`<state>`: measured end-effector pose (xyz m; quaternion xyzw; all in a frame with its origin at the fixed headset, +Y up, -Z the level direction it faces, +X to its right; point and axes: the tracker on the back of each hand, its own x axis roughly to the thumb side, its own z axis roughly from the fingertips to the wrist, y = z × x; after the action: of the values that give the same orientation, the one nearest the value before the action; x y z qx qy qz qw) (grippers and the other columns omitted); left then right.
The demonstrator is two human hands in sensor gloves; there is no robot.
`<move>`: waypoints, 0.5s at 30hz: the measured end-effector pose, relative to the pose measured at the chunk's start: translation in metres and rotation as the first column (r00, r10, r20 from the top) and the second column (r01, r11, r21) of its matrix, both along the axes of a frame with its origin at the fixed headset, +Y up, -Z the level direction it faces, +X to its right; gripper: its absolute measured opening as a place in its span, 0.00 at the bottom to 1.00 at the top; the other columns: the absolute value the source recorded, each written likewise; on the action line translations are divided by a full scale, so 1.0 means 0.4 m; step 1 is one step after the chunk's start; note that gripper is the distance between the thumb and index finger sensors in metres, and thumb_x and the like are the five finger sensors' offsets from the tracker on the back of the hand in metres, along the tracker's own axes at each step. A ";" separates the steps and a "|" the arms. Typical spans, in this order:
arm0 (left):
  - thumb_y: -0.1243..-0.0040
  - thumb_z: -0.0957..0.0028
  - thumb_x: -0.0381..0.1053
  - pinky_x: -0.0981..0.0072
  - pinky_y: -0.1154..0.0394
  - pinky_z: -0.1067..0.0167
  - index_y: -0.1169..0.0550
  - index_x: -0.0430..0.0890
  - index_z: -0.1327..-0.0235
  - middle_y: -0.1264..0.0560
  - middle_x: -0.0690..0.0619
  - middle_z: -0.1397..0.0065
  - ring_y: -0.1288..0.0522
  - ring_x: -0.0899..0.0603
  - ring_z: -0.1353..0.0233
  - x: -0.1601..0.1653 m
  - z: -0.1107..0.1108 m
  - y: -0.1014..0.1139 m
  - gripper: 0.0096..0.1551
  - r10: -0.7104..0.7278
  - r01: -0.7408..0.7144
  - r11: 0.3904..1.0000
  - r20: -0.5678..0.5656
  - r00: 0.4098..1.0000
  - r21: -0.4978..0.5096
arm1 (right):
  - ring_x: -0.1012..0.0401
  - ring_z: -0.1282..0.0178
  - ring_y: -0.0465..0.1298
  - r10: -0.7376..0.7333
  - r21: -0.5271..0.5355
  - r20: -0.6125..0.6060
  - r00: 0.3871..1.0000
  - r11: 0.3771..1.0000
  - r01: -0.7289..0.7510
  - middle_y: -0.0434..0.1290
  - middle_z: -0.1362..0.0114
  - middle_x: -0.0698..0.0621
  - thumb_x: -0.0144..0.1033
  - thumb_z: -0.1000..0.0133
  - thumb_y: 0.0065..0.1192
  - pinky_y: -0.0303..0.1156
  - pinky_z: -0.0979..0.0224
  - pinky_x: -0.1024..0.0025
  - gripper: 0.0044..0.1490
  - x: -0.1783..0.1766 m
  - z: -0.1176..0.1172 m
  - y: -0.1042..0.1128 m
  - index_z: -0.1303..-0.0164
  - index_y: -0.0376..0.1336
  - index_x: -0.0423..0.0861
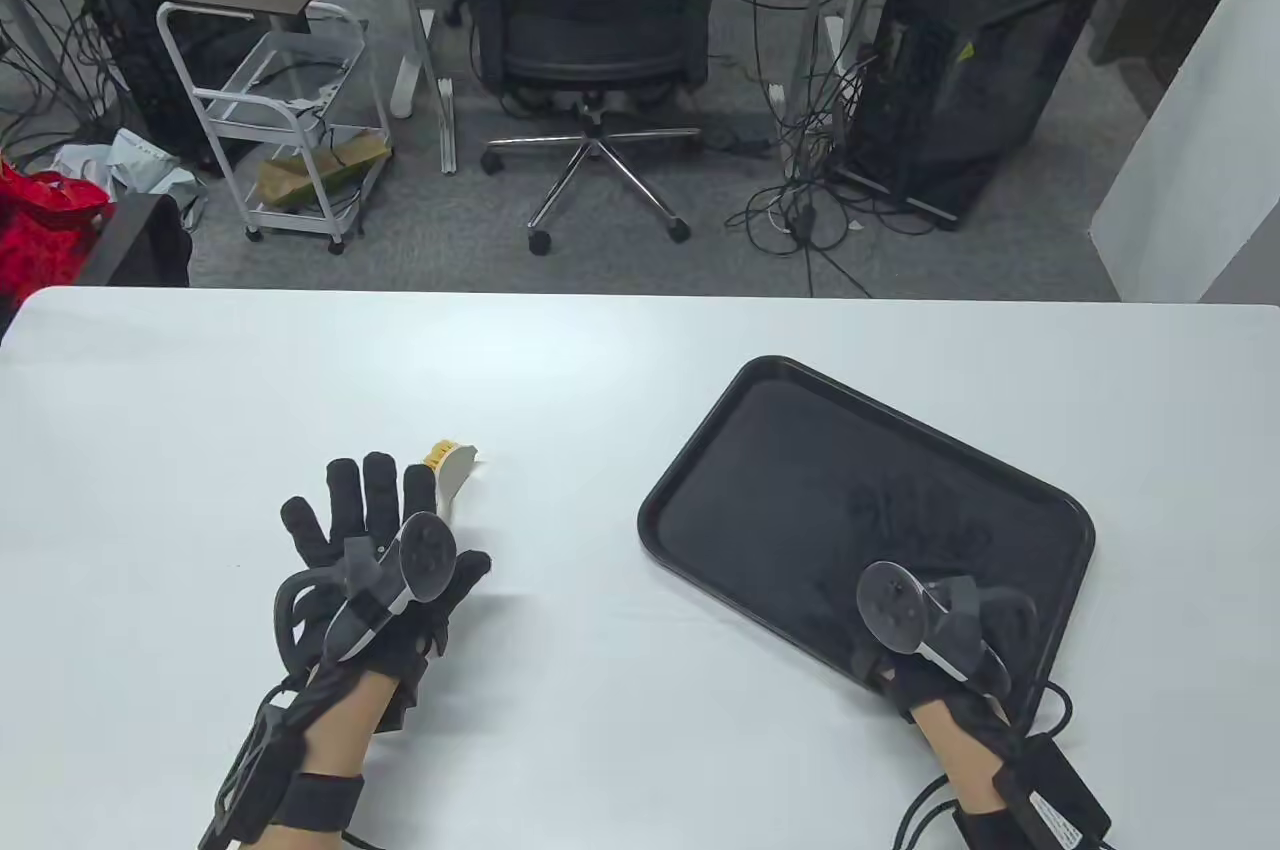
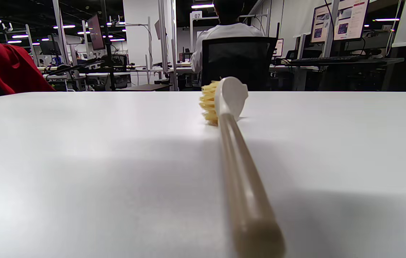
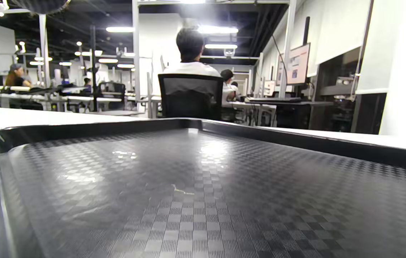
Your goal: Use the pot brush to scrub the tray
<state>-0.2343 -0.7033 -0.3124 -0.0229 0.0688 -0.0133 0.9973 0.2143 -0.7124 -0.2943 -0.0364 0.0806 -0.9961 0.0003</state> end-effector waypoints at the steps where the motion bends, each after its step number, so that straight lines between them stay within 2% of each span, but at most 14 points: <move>1: 0.57 0.62 0.84 0.24 0.75 0.28 0.64 0.59 0.25 0.71 0.54 0.17 0.74 0.37 0.15 0.000 0.000 0.000 0.61 -0.001 0.001 1.000 -0.001 1.000 -0.003 | 0.37 0.14 0.35 0.000 0.001 0.000 1.000 1.000 0.000 0.35 0.11 0.49 0.73 0.50 0.46 0.40 0.23 0.25 0.54 0.000 0.000 0.000 0.20 0.35 0.58; 9: 0.55 0.62 0.83 0.24 0.74 0.28 0.64 0.59 0.25 0.70 0.53 0.17 0.73 0.37 0.15 -0.005 0.000 -0.005 0.62 0.002 -0.002 1.000 -0.010 1.000 -0.014 | 0.37 0.14 0.35 -0.034 0.000 0.016 0.999 0.999 0.034 0.35 0.11 0.49 0.72 0.49 0.47 0.40 0.23 0.25 0.54 0.014 -0.002 0.005 0.20 0.36 0.58; 15: 0.52 0.62 0.83 0.25 0.69 0.25 0.61 0.58 0.24 0.65 0.54 0.16 0.65 0.38 0.14 -0.009 -0.004 -0.028 0.62 -0.020 0.018 0.997 -0.033 0.999 -0.080 | 0.36 0.14 0.36 -0.051 -0.027 0.032 0.998 0.998 0.052 0.36 0.11 0.48 0.72 0.49 0.47 0.40 0.23 0.25 0.54 0.028 -0.009 -0.002 0.19 0.36 0.57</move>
<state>-0.2380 -0.7147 -0.3141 -0.0621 0.0851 -0.0251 0.9941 0.2253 -0.7131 -0.2979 -0.0189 0.0675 -0.9972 -0.0245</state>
